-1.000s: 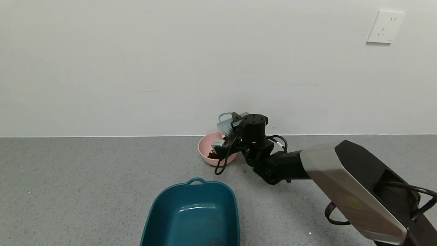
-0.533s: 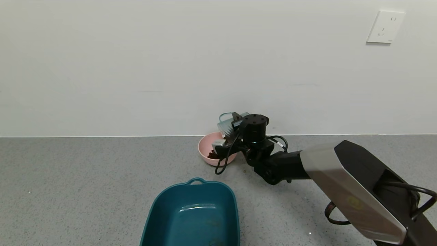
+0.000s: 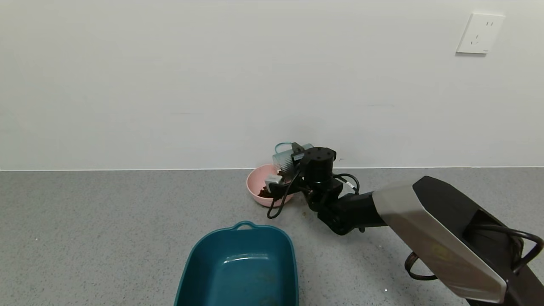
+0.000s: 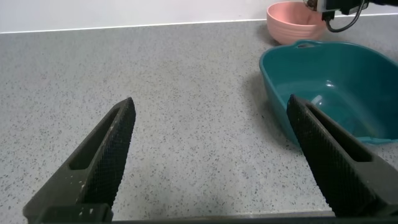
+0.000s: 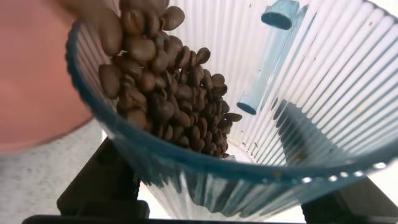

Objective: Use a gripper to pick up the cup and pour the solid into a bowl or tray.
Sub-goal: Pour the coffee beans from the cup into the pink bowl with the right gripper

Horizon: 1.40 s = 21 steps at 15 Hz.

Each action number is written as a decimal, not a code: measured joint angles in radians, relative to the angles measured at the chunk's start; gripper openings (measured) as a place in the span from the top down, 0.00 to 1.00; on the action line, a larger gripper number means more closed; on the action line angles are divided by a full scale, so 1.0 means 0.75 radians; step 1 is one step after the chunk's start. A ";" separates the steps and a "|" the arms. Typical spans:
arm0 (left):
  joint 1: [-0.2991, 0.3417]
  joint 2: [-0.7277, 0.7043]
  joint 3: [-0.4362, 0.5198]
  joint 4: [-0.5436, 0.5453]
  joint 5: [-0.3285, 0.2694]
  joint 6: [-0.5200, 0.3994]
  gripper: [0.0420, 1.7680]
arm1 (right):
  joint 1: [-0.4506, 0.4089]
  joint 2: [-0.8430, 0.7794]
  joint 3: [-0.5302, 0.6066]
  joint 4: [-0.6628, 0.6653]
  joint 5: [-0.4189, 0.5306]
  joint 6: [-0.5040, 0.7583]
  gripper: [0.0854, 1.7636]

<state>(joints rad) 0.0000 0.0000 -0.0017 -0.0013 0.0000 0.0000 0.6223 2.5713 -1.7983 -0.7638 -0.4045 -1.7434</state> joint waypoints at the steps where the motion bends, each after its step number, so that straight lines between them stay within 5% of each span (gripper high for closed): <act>1: 0.000 0.000 0.000 0.001 -0.001 0.000 0.01 | 0.002 -0.003 0.009 -0.007 -0.001 0.026 0.23; 12: 0.000 0.000 0.000 0.000 0.000 0.000 0.01 | -0.007 -0.038 0.194 -0.215 -0.040 0.378 0.23; 21: 0.000 0.000 0.000 0.000 0.000 0.000 0.01 | -0.038 -0.293 0.658 -0.245 -0.079 0.693 0.23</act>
<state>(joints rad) 0.0000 0.0000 -0.0017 -0.0013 0.0000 0.0000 0.5936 2.3515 -1.3051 -0.9477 -0.4636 -1.2238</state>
